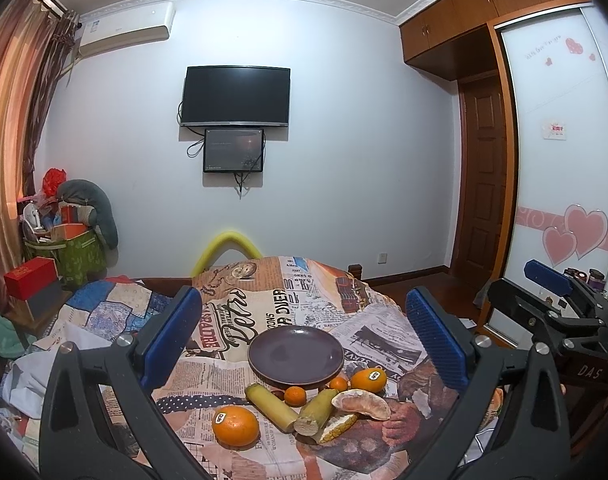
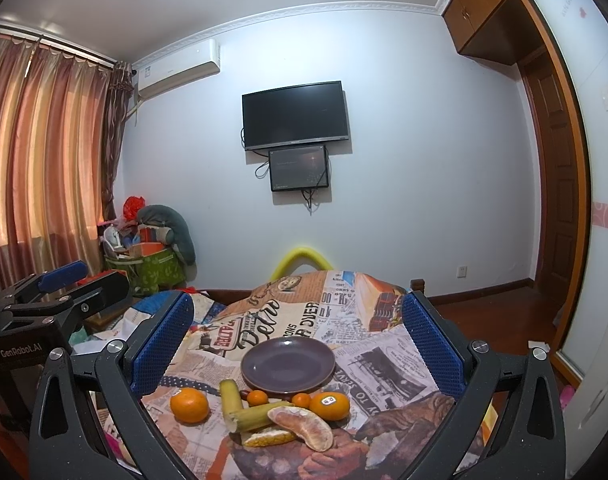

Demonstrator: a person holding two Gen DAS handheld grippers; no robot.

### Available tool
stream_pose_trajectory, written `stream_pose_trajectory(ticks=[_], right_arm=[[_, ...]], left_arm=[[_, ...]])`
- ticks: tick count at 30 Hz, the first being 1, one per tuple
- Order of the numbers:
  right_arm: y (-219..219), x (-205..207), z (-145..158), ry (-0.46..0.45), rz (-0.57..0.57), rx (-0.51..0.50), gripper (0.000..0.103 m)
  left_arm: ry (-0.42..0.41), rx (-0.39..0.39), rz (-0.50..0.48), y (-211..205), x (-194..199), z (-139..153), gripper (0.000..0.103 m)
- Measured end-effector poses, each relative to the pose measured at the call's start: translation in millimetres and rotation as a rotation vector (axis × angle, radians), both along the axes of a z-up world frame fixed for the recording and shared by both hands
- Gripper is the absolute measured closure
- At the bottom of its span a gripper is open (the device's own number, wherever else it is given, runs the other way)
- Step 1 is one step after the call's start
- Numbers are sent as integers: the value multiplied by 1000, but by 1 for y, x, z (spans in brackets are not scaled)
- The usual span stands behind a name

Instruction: Organize fruits

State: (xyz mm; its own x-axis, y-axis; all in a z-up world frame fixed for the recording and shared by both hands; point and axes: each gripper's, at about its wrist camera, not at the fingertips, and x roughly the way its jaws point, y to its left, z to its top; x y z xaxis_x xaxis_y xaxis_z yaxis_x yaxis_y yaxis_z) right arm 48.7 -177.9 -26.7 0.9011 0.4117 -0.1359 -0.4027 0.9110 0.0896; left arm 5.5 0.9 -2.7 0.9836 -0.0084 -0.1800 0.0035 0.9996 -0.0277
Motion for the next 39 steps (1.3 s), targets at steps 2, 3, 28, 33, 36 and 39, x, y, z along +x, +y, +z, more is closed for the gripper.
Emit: stream_pose_trajectory(ticks=[2,3,28,33,36,39], right_arm=[[-1,0,-1,1,0,-1,0],[-1,0,-1,2,0,-2,0],[4,61,-57,239,25,-105,0],[7,79,-82,345,56,-141,0],[10,87,-97,394,68,-172,0],[13,96,-112,456,90,-195,0]], left_arm=[[1,0,-1,0,0,0,0],[1,0,0,0,0,0,0],[246,-11,42,55,74,-55,0],[347,-9,41,76,97,-83,5],[415,-27,32,83,111,-101,9],[503,-39,26,92,125,-125,12]])
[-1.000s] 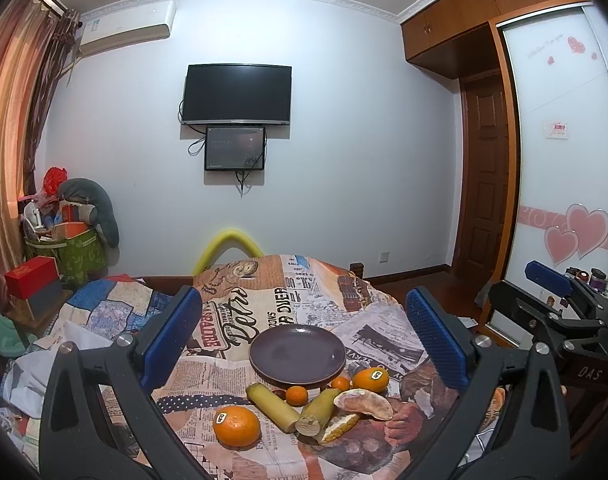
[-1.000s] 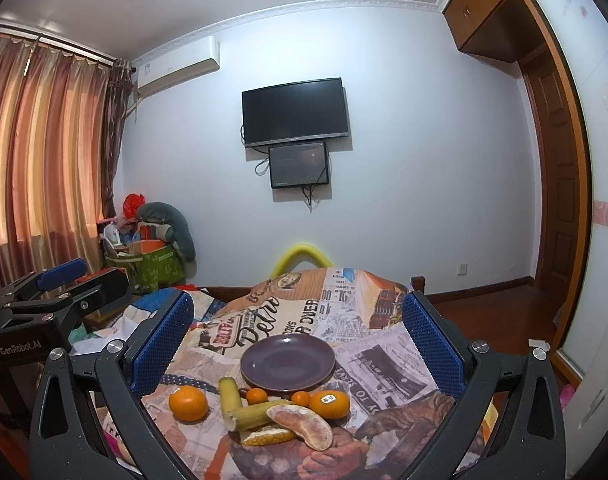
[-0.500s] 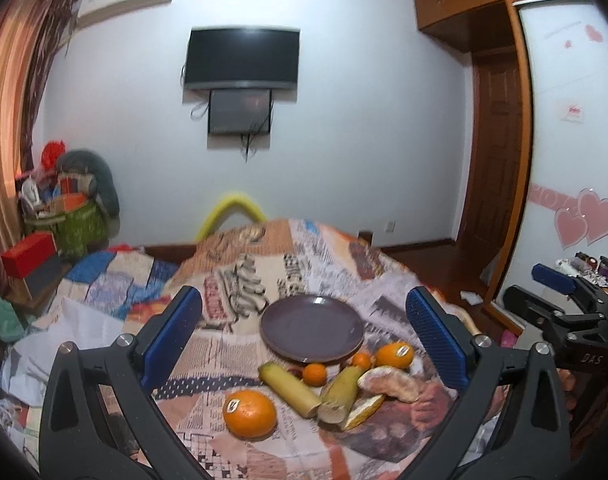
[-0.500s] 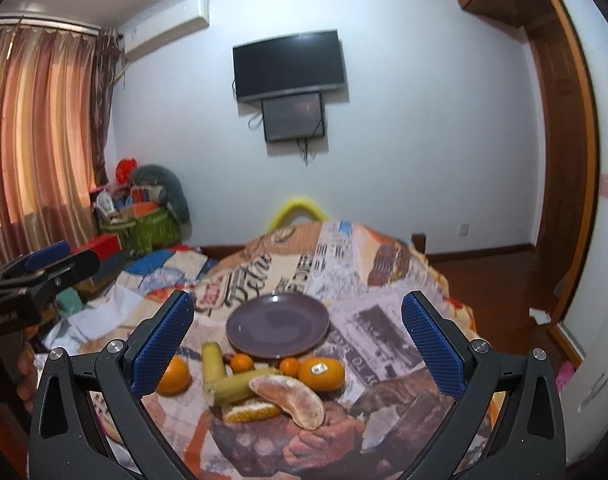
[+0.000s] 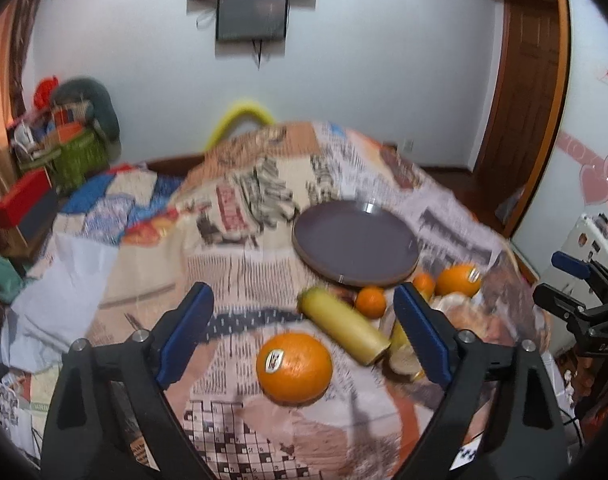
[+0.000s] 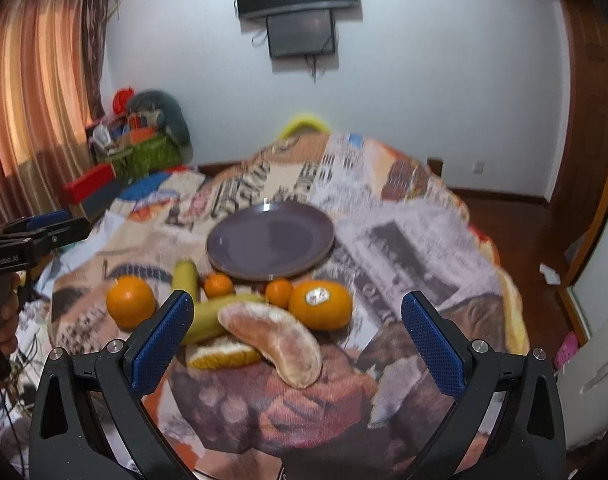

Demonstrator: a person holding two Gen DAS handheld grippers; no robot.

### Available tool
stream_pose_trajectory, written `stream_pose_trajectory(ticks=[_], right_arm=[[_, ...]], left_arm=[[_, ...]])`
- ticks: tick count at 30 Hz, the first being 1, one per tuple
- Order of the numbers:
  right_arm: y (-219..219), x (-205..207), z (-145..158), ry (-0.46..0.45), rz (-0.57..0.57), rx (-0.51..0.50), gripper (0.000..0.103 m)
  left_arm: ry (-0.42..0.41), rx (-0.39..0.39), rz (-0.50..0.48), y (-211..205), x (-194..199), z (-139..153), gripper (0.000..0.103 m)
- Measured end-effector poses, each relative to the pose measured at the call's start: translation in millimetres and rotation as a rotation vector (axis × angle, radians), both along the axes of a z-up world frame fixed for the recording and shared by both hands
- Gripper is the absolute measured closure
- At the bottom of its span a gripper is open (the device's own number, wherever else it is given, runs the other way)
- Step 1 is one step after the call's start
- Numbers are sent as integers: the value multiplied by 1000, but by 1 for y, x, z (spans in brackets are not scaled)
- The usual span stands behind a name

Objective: Organize fruits
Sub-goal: 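Grasp the large Dole orange with the left tool while the right tool grasps the pomelo segment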

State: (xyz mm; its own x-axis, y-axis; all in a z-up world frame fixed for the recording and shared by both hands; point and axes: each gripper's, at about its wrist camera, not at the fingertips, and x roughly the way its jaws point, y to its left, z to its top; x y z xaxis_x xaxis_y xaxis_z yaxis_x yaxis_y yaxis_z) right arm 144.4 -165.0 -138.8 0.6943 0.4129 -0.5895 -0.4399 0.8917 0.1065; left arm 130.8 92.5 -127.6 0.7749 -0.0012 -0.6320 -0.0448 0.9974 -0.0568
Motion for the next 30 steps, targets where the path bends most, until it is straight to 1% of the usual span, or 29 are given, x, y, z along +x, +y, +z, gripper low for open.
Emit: stream_pose_trajectory(ticks=[2,5,9,11,14,18,23,26,28,30], right_arm=[[3,6,-11,49,13,-11,1],[9,16,-27,96,24,-26,4],[13,26,-44,165,49,-32,7],[16,30,-50,185,60,-31,9],[20,35,-59,211,71,-40,12],[26,43,-68,248,98,-43,19],[32,51,-77,272,117,-43,24],[29,53,-79,287,123,-9,25],[27,55,-80,301,135,17,31],[28,55,-80,302,138,26,31]], left_arm=[[38,-1,0,4,5,-13,13],[98,-13,5,7,9,-34,13],[152,-39,3,9,14,-53,13],[179,-46,0,9,15,-63,13],[208,-49,-6,8,18,-74,13],[238,-63,-9,8,22,-84,13],[253,-74,-6,10,27,-92,13],[269,-91,-5,12,30,-98,20],[279,-108,-3,13,33,-102,25],[283,-122,-3,14,34,-104,29]])
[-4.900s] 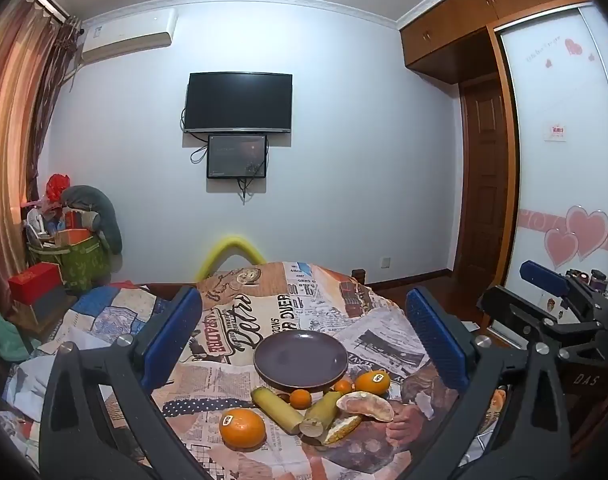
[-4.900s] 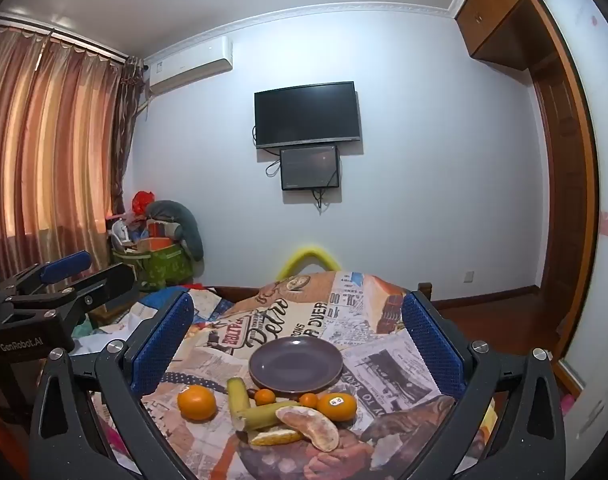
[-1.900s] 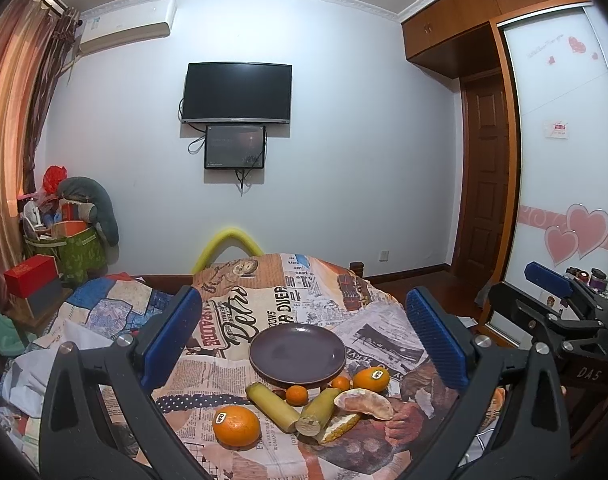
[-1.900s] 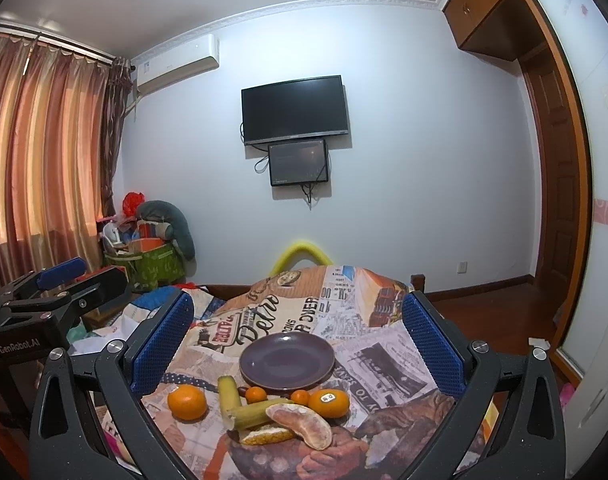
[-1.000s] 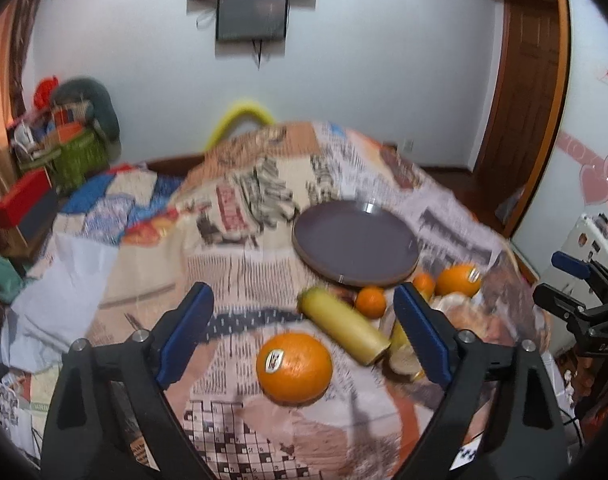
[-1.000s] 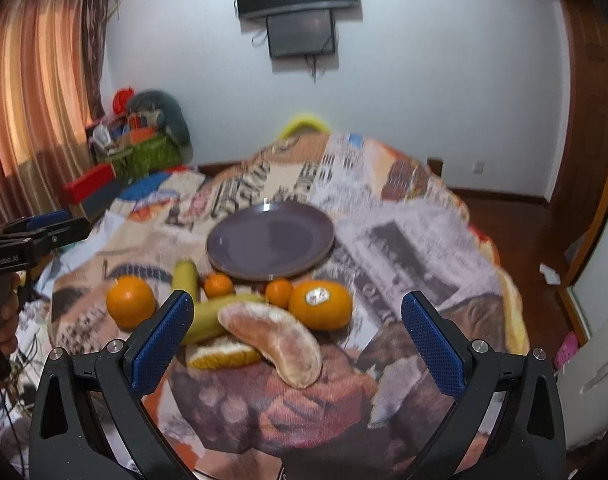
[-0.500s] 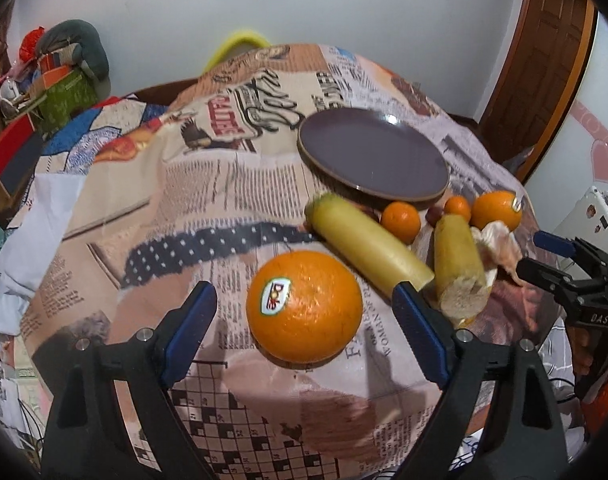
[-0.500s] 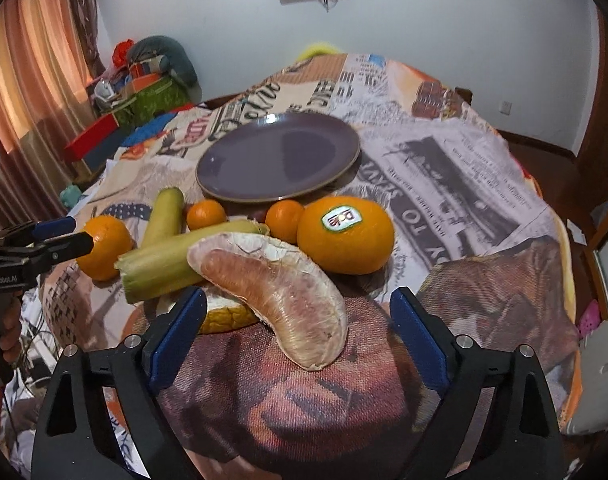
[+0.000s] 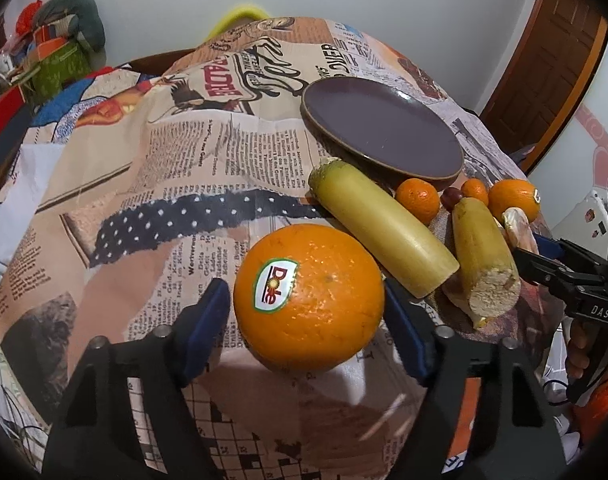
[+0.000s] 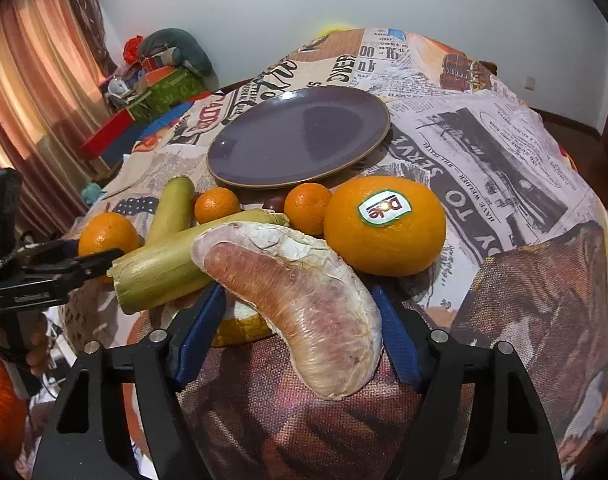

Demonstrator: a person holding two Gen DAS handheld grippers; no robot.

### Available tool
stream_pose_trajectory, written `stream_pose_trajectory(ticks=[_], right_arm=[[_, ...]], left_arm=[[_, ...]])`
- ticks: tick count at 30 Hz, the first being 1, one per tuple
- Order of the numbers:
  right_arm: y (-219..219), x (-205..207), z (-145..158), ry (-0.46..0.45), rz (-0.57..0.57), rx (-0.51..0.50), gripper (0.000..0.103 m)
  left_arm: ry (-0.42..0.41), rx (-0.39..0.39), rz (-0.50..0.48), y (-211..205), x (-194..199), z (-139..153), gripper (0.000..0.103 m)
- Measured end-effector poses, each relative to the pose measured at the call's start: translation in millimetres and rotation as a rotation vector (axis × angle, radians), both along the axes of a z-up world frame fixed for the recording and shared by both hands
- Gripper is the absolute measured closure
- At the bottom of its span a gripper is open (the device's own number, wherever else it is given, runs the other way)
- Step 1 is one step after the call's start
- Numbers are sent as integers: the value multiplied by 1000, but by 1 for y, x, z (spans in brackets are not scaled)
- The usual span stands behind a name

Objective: Organize fruits
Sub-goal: 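Grasp the large Dole orange with the left tool while the right tool grasps the pomelo segment, then carry the orange onto the plate with the left tool while the right tool sets the segment there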

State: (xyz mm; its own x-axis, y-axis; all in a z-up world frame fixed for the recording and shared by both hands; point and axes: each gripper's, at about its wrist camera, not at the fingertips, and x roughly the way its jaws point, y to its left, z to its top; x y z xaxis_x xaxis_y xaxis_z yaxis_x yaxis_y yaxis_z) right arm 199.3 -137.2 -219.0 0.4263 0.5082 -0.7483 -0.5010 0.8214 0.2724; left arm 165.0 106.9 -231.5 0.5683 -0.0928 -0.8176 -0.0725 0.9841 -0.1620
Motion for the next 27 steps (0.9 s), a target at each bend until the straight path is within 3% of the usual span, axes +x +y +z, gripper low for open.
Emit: stream_pose_trajectory(ticks=[2,7,9,16,27], right_arm=[[1,-1,0,-9,2,-3,33],[-2,-1,3,-9,-6,11,55],[-4,-2,4,-13,-10,13,58],[-6,-9,9,-33,-10,22,63],[-7,-24,38,-125,-3,59,65]], left_arm=[[-7,-5,0,-1,0,0,32],[-12,21,-1,-5,1,2,34],[-14,35,0,-7,1,3,34],[-31,24,-10,-10,-5,12,35],[-140,32,-20,-20,-15,53,35]])
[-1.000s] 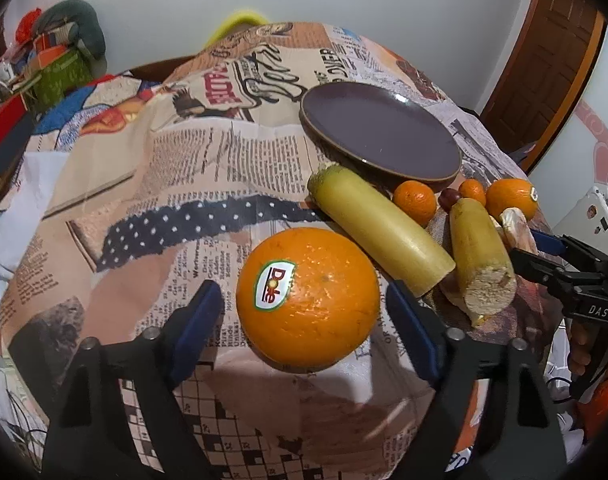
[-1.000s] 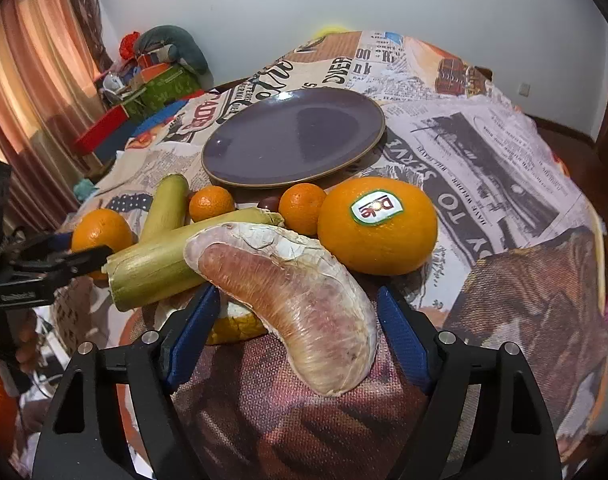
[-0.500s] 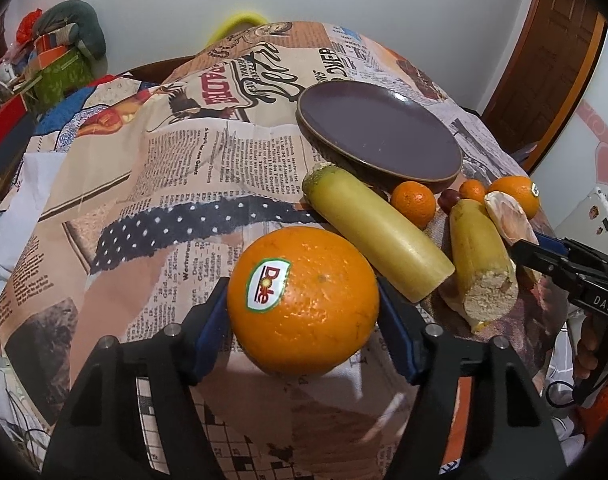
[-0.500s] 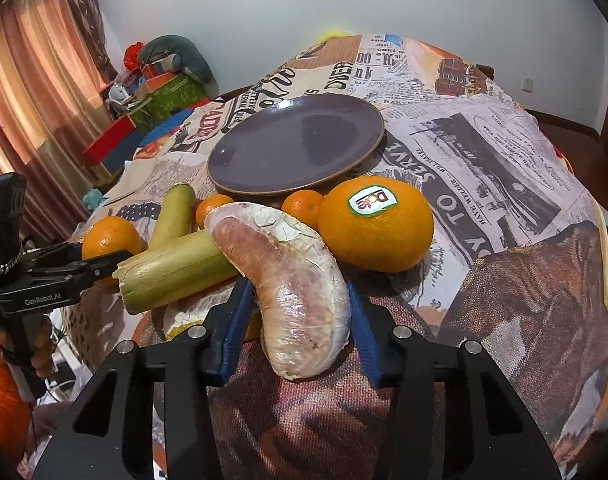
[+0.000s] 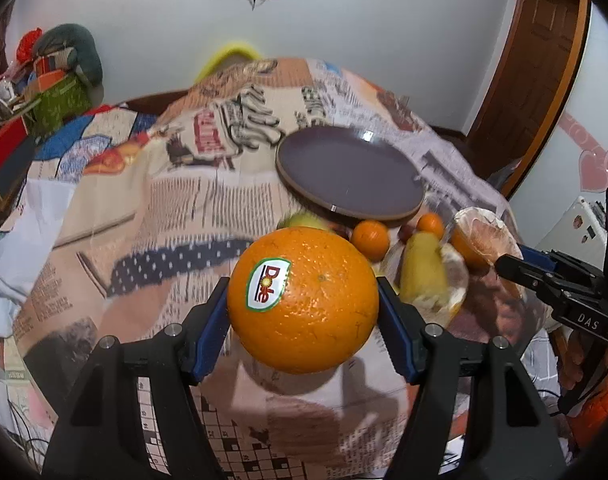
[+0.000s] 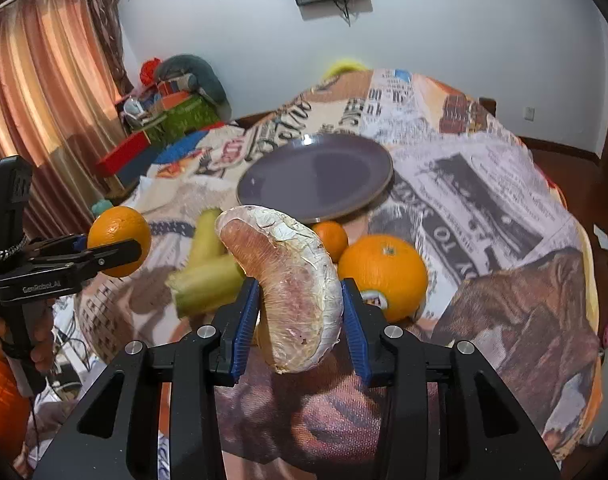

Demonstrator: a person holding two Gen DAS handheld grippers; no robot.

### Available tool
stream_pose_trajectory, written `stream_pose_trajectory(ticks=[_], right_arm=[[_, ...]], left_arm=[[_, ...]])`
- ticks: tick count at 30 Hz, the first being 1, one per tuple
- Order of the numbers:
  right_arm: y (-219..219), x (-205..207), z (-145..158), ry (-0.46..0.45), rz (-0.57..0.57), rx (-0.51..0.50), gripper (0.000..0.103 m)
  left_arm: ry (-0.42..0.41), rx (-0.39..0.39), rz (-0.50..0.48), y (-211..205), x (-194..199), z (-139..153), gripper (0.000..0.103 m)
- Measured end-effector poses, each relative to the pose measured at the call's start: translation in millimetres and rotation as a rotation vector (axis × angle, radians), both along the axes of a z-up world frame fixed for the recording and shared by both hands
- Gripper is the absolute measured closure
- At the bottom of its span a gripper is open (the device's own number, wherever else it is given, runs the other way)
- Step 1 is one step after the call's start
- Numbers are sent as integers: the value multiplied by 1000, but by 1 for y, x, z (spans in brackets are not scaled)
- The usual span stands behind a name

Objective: Organize fruits
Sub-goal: 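Carry the orange onto the plate with the left tool while the right tool sets the segment there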

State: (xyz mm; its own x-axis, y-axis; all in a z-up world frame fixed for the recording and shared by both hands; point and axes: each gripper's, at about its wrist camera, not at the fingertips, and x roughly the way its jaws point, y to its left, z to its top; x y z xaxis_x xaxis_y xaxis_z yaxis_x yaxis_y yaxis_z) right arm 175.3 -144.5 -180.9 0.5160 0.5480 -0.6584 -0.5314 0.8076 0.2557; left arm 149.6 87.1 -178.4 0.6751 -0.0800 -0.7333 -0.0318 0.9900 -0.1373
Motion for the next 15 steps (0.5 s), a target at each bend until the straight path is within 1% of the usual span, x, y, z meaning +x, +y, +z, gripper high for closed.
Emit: stream_pose_trajectory(ticks=[4,8,15], right_arm=[[-2,2,13,-30,-8,19,65],[-3,8,26,-67,-16,18,65],[-8,24,45,-127,-39,28,65]], left_arm=[[-42,3,-3,-3,3,16,35],[-86,13,-11,-6,9,32,35],[-148,33,-17,-10,30,57,35]])
